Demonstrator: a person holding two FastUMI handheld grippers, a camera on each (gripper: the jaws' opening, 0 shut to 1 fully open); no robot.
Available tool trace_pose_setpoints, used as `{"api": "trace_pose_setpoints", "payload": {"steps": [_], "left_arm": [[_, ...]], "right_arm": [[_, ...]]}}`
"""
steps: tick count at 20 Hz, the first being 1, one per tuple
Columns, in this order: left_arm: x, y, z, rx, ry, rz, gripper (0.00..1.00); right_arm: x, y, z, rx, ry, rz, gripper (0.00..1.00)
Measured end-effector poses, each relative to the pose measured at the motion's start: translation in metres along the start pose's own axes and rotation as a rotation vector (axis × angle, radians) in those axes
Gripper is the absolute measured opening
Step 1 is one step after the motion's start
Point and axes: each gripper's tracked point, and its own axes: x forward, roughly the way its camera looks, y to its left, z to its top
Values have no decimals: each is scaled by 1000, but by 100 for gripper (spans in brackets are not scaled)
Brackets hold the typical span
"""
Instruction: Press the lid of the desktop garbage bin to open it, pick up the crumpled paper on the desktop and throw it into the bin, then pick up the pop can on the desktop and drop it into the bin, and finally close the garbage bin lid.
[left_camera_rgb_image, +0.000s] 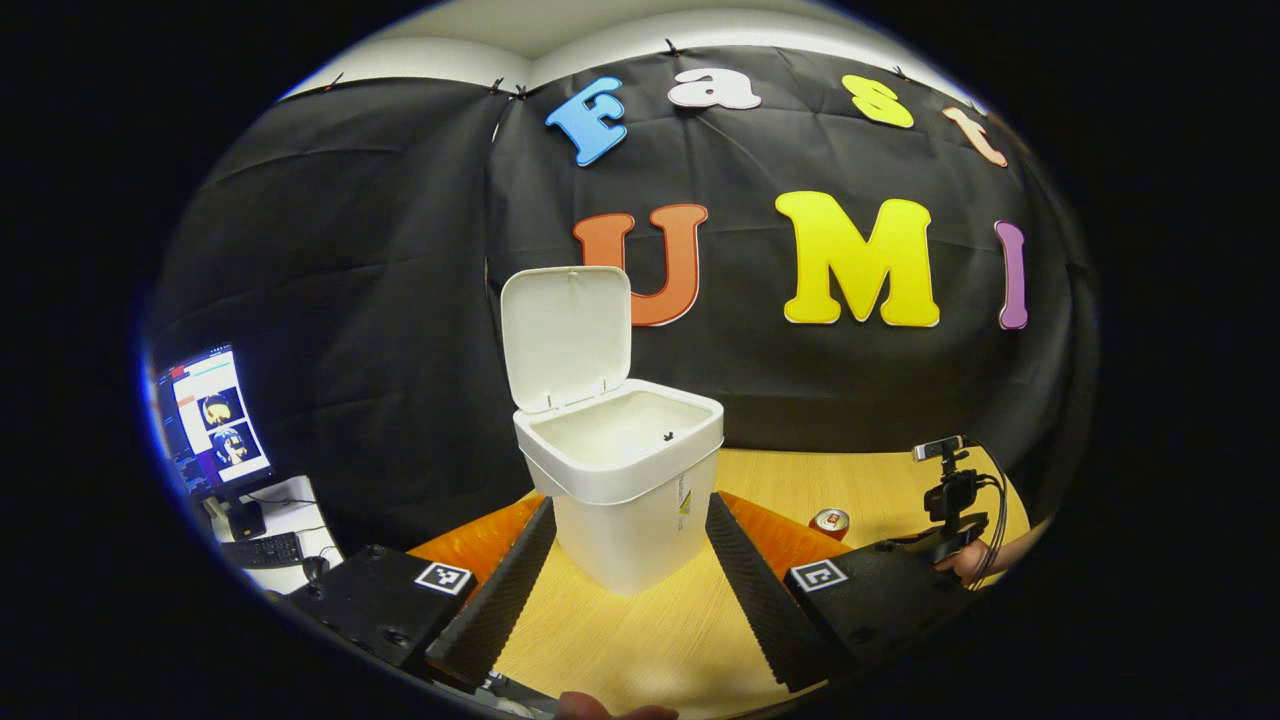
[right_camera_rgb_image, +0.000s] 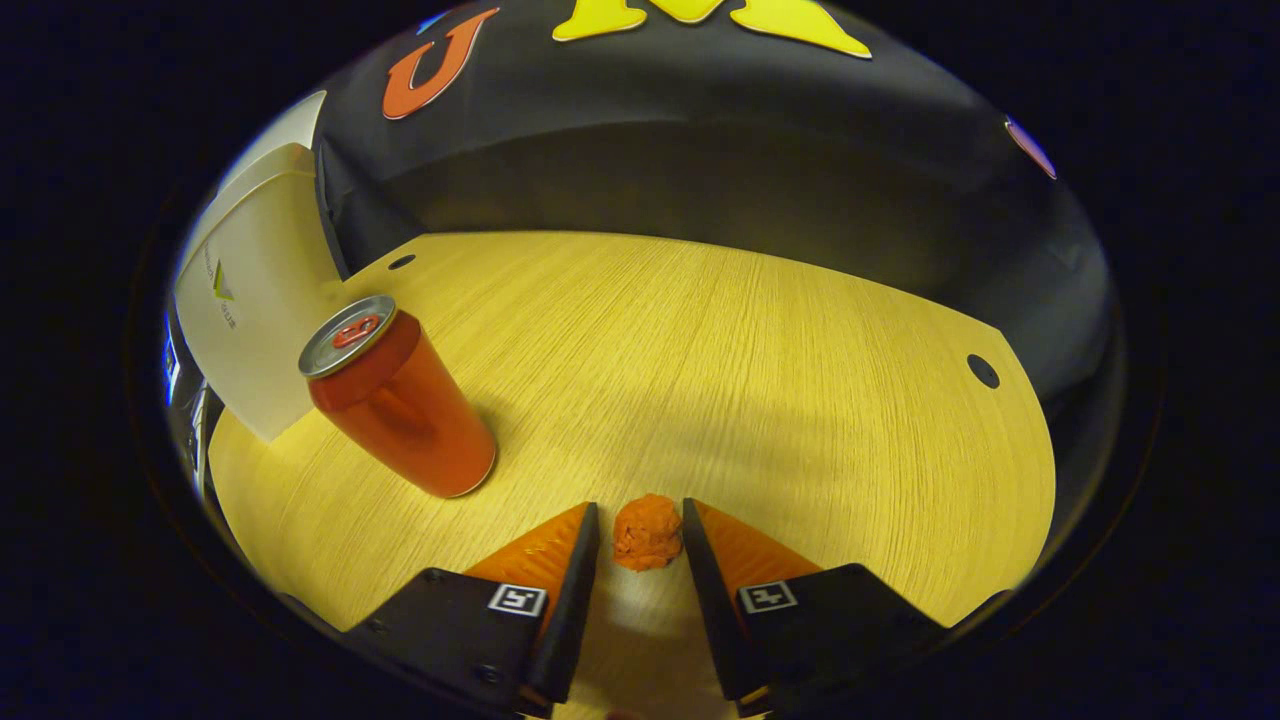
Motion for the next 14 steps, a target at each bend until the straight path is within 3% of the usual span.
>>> {"api": "trace_pose_setpoints", "payload": {"steps": [1, 2, 4, 8, 14], "left_arm": [[-1, 1, 0, 5, -1, -3, 99], [-1, 0, 0, 14, -2, -5, 99], [-2, 0, 4, 34, -13, -15, 99], [-2, -4, 6, 44, -19, -41, 99], [7, -16, 9, 22, -39, -103, 99]], "right_arm": [[0, 0, 1, -7, 3, -4, 35], [3, 4, 2, -5, -3, 11, 36], [1, 4, 2, -14, 0, 0, 17], [-13, 10, 10, 2, -20, 25, 16], [-83, 24, 55, 96, -121, 66, 18]]}}
